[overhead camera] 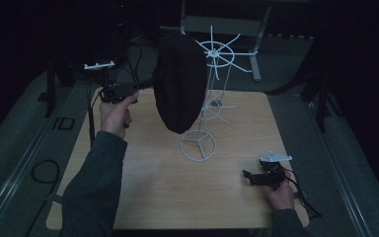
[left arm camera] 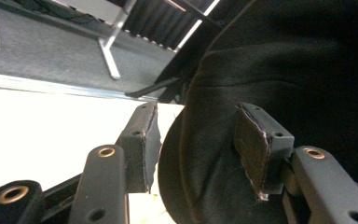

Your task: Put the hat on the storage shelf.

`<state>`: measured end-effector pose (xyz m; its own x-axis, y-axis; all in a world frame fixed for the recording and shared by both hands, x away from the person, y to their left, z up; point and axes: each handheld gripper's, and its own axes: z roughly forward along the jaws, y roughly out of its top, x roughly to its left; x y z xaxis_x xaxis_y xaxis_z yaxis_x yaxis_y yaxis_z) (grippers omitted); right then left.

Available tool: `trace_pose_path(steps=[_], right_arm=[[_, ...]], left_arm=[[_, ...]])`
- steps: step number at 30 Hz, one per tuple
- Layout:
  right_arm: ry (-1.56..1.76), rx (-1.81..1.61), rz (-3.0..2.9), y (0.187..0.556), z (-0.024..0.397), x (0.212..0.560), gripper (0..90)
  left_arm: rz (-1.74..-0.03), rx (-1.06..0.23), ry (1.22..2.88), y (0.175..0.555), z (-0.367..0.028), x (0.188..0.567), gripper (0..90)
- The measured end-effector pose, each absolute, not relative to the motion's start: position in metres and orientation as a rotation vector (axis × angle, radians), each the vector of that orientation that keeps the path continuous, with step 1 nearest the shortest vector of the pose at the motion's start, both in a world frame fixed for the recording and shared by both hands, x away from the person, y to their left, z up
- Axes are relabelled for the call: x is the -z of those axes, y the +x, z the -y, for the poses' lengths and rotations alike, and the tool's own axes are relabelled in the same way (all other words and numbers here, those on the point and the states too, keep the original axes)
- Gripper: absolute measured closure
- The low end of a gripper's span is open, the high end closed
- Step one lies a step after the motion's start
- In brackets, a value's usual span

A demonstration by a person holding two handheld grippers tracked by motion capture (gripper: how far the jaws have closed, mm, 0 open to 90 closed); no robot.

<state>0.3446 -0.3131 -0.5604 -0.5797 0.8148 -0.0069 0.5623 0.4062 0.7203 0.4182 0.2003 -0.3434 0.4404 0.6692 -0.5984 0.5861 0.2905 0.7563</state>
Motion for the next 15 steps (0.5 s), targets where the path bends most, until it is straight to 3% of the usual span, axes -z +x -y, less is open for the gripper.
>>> trace_pose_path(steps=[15], right_arm=[[1.188,-0.978,-2.310,0.345,0.313,0.560,12.0]], left_arm=[[-1.225,-0.261,1.436,0.398,-0.204,0.335,50.6]])
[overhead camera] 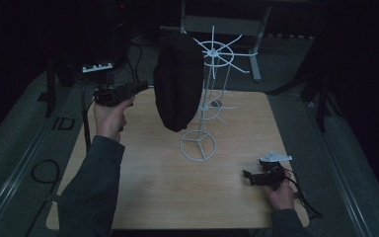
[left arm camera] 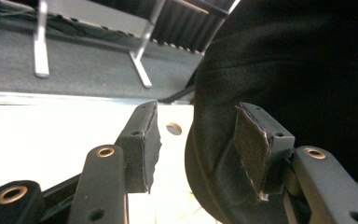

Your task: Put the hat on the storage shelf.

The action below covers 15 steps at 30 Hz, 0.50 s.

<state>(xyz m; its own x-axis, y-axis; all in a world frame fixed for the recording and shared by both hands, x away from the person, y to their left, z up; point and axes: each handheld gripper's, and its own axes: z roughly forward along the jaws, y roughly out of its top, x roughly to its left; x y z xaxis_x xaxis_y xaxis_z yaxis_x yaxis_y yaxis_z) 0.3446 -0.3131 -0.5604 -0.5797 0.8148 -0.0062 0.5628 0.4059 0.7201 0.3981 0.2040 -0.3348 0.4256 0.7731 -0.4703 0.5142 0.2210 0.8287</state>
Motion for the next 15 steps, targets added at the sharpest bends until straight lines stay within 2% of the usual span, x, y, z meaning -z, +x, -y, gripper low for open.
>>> trace_pose_path(steps=[15], right_arm=[[1.189,-0.977,-2.309,0.344,0.313,0.560,12.0]], left_arm=[[-1.231,-0.289,1.466,0.379,-0.213,0.348,49.1]])
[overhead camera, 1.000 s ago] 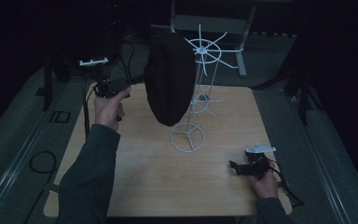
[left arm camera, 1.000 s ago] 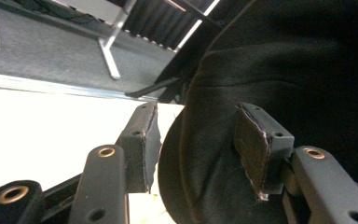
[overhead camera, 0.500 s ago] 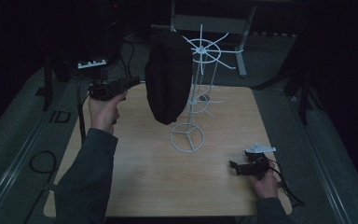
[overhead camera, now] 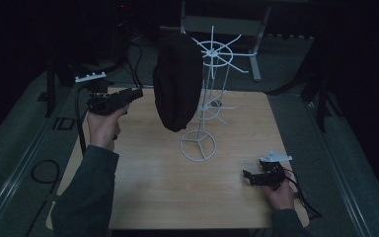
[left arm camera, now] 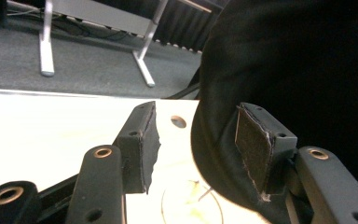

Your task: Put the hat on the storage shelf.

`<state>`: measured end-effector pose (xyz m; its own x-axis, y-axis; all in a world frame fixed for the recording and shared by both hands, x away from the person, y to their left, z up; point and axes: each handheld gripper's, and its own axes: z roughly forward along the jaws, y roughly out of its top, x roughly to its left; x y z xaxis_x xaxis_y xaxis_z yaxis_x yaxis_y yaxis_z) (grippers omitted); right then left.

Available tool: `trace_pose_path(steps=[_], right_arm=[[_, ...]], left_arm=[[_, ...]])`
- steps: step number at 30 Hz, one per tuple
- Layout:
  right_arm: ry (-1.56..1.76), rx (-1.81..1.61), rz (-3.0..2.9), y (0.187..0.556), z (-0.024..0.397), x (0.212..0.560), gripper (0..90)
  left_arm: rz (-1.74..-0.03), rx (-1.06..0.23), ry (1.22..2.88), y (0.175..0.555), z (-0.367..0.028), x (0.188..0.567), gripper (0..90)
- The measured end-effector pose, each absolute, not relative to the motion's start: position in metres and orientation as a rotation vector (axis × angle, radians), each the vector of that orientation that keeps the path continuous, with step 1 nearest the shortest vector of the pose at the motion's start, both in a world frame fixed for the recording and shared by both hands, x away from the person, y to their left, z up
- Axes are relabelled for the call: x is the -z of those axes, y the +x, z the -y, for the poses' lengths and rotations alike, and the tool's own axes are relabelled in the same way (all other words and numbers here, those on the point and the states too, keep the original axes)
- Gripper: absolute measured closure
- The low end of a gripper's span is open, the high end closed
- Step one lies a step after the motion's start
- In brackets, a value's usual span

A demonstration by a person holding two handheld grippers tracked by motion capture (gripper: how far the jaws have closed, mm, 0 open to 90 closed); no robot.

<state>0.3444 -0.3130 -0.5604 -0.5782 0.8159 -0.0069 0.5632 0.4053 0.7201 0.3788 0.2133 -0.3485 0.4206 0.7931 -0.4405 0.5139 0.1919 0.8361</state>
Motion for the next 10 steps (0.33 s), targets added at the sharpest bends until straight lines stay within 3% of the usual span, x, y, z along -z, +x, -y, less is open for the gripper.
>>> trace_pose_path(steps=[10], right_arm=[[1.189,-0.977,-2.310,0.344,0.313,0.560,12.0]], left_arm=[[-1.288,-0.403,1.562,0.364,-0.210,0.372,48.6]])
